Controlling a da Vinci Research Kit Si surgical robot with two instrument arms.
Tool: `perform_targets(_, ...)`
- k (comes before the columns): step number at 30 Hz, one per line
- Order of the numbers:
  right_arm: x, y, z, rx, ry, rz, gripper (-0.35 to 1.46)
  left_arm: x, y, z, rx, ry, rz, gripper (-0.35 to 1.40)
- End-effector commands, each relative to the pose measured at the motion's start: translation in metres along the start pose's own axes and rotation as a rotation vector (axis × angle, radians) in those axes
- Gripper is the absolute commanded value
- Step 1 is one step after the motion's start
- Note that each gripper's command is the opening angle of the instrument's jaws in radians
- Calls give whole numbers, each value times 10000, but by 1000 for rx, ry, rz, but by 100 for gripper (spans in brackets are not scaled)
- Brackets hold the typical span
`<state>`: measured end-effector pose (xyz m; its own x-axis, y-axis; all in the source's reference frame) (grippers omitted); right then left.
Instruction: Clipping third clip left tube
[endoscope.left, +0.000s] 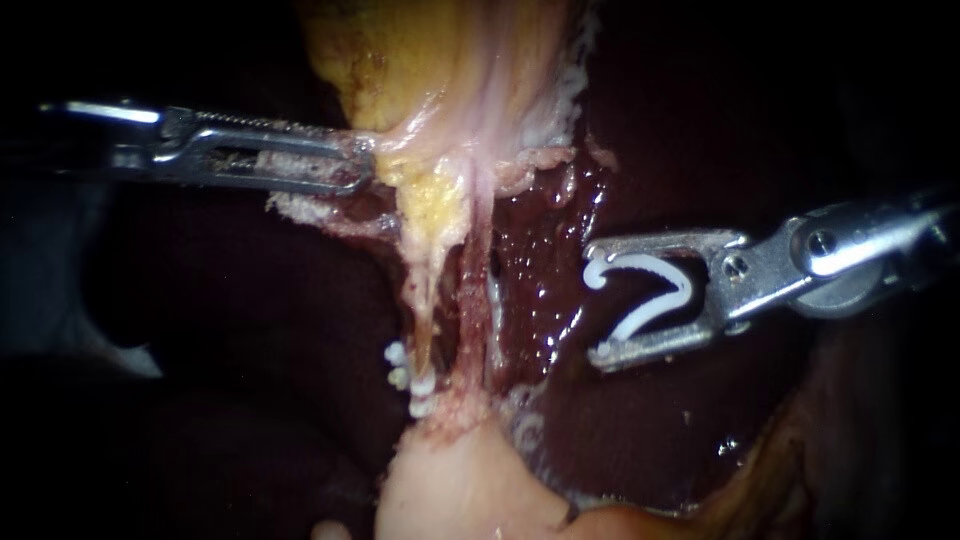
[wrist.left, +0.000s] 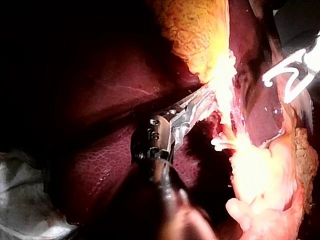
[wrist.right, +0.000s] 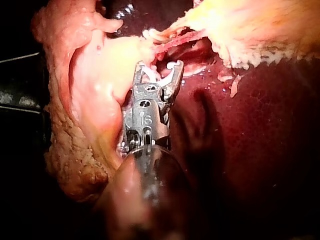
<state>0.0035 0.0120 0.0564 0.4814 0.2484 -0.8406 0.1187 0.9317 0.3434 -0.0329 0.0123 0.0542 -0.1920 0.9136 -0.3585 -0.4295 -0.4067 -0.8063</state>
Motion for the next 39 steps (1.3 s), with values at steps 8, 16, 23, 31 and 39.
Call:
perform_targets(8,-1,-1,0,0,-1,-1,50,12,12,-22,-11,-3,-9,-35)
perform_targets(16,-1,-1,0,0,-1,-1,50,46,40,-70,-10,52,-38,-35)
perform_targets(23,-1,-1,0,0,-1,-1,50,57,43,-90,-2,72,-21,-35)
perform_targets(31,1,-2,2,-1,-1,0,50,55,42,-92,-1,73,-20,-35)
perform_targets(39,18,-11,17,16,21,33,50,53,41,-90,1,74,-19,-35)
